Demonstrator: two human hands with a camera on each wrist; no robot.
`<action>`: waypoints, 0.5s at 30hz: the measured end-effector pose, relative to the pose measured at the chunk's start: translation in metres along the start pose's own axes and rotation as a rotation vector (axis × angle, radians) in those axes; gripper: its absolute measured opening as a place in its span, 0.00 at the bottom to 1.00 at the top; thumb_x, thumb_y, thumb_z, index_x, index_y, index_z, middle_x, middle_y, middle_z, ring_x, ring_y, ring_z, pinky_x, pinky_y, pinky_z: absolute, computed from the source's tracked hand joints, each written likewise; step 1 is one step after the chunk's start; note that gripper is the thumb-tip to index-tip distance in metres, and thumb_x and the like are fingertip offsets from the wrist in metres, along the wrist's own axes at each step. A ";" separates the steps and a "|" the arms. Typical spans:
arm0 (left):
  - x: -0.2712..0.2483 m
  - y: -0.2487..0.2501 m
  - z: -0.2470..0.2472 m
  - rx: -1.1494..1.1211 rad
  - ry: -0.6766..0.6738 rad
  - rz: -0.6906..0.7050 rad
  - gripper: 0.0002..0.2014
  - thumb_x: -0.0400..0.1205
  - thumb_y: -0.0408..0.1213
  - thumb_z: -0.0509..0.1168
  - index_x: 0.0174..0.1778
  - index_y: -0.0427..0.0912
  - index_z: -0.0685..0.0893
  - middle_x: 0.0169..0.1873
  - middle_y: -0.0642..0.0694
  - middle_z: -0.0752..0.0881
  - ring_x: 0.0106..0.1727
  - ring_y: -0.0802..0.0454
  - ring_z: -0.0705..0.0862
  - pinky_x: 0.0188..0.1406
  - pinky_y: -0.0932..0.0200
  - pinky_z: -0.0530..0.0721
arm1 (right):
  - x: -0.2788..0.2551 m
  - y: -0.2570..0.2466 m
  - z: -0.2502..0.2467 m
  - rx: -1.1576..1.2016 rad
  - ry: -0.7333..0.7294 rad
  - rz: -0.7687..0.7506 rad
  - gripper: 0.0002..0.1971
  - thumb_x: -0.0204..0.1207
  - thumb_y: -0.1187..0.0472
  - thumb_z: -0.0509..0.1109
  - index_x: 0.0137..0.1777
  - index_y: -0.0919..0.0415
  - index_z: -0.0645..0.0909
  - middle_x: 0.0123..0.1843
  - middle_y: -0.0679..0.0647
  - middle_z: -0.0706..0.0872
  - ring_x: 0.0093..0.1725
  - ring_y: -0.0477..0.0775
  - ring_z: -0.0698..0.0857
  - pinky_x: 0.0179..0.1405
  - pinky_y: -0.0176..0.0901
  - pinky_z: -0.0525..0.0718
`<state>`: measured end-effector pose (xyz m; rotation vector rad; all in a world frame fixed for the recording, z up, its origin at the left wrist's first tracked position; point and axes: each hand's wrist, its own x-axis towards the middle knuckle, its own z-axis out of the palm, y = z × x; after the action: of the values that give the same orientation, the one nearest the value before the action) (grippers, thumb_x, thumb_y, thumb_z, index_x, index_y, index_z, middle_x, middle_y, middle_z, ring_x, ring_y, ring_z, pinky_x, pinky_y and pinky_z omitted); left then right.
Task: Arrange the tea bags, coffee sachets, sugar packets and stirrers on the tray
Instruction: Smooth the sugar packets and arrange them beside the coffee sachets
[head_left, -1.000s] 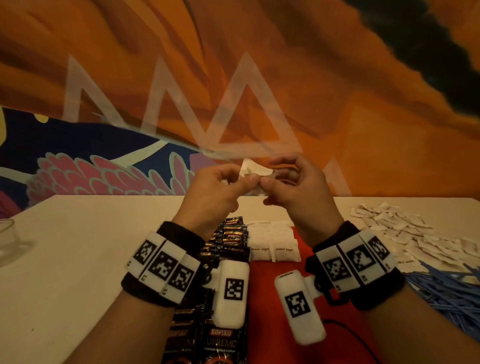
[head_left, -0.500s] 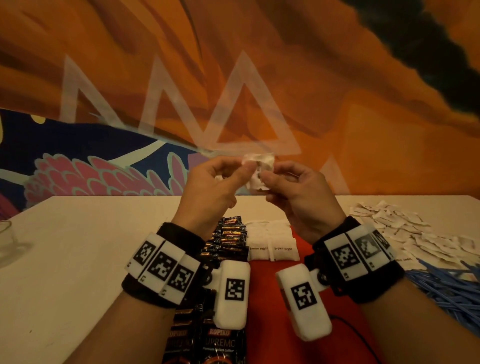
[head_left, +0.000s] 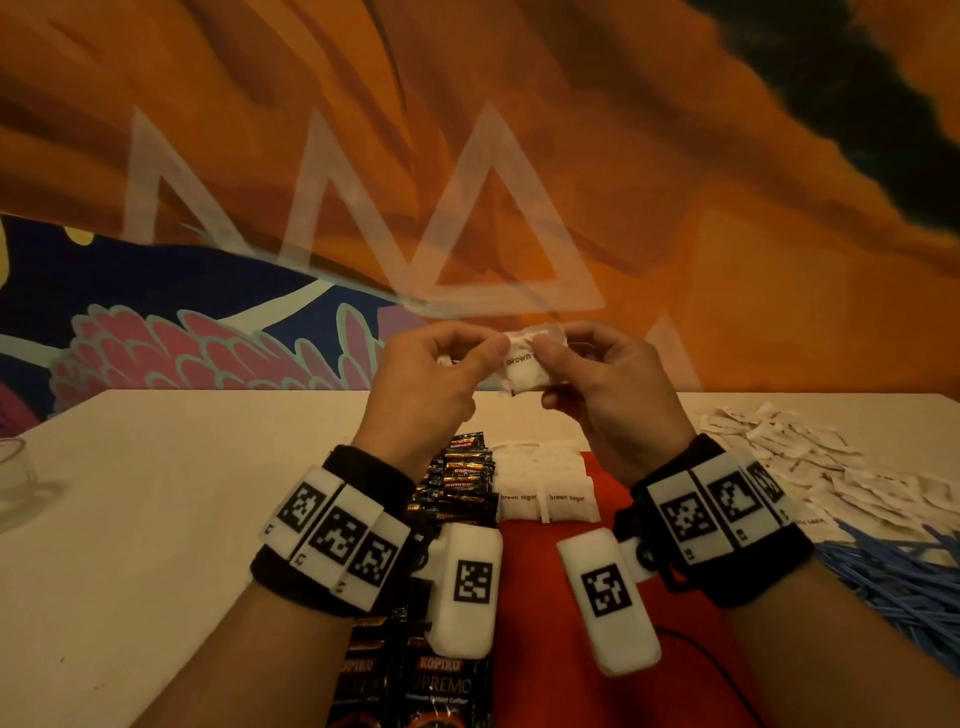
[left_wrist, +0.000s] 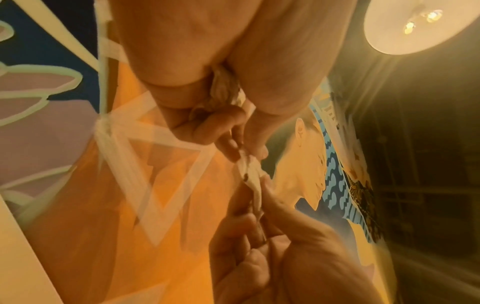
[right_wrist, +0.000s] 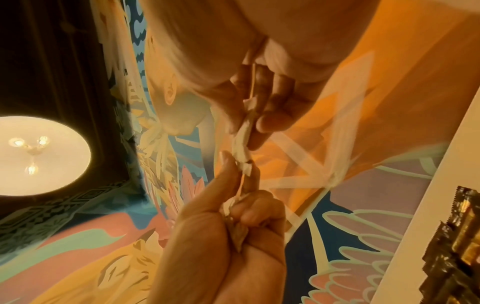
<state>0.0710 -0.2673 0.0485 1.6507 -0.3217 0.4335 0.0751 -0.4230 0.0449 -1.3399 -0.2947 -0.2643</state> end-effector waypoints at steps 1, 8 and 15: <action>0.000 0.001 0.001 -0.025 0.012 -0.005 0.03 0.82 0.36 0.72 0.45 0.43 0.90 0.38 0.46 0.86 0.29 0.47 0.72 0.26 0.56 0.73 | 0.000 -0.001 -0.001 0.008 -0.013 0.017 0.04 0.77 0.65 0.73 0.49 0.62 0.84 0.41 0.56 0.88 0.35 0.49 0.85 0.29 0.38 0.83; 0.000 0.000 0.000 -0.031 -0.008 0.009 0.05 0.81 0.34 0.72 0.41 0.45 0.91 0.31 0.54 0.87 0.25 0.49 0.72 0.22 0.58 0.72 | 0.003 -0.003 -0.004 0.030 -0.005 0.120 0.08 0.81 0.57 0.70 0.41 0.59 0.81 0.39 0.53 0.88 0.37 0.52 0.86 0.35 0.40 0.83; 0.002 0.000 -0.003 -0.050 -0.036 -0.018 0.05 0.82 0.32 0.71 0.42 0.42 0.90 0.38 0.45 0.85 0.25 0.60 0.75 0.25 0.62 0.75 | -0.002 -0.002 -0.002 -0.146 -0.092 0.011 0.14 0.72 0.60 0.77 0.52 0.70 0.85 0.44 0.58 0.89 0.43 0.53 0.86 0.41 0.46 0.82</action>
<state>0.0726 -0.2641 0.0494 1.6130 -0.3417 0.3794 0.0724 -0.4253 0.0453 -1.5000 -0.3508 -0.2185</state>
